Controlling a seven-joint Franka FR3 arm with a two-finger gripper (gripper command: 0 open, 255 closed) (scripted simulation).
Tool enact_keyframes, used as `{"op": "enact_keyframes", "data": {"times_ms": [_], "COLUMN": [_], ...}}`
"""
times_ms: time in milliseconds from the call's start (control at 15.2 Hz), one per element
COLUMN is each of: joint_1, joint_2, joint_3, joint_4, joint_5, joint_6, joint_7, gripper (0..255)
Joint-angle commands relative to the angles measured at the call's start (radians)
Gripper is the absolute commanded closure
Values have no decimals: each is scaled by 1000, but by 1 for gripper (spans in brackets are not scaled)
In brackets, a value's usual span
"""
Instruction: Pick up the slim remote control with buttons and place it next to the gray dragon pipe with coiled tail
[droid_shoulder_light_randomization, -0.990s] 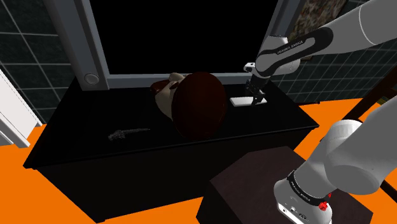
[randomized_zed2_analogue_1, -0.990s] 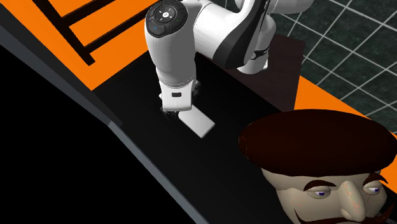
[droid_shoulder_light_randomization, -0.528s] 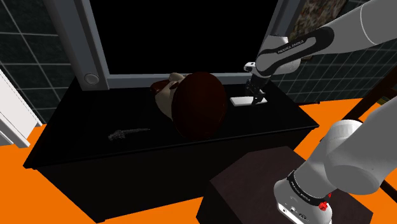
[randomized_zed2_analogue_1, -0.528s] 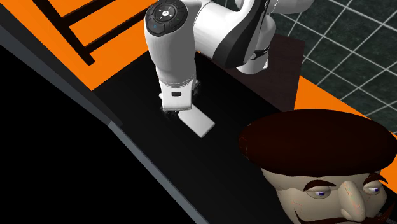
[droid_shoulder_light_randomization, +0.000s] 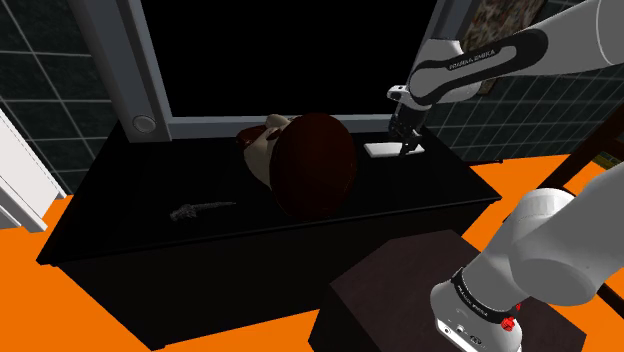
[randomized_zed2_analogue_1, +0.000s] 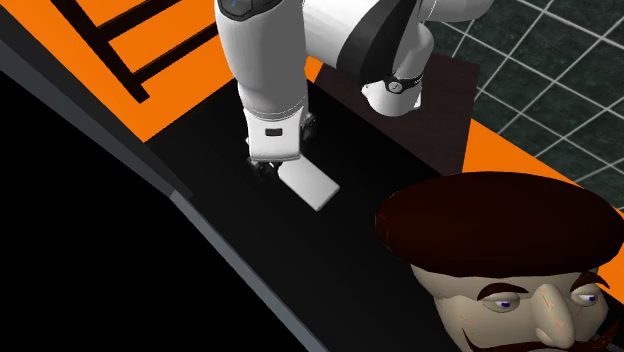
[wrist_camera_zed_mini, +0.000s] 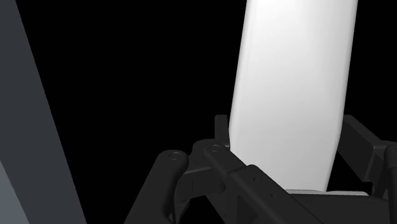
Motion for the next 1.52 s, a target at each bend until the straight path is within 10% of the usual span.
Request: {"op": "enact_keyframes", "data": {"times_ms": [0,528,1452], "joint_1": [-4,-11,164], "joint_2": [-21,-81,110], "joint_3": [7,33,212], "joint_4": [12,74,227], "joint_5": [-9,-27,119], "joint_6": [-31,-150,-140], "joint_7": [7,26,284], "gripper": [255,255,255]}}
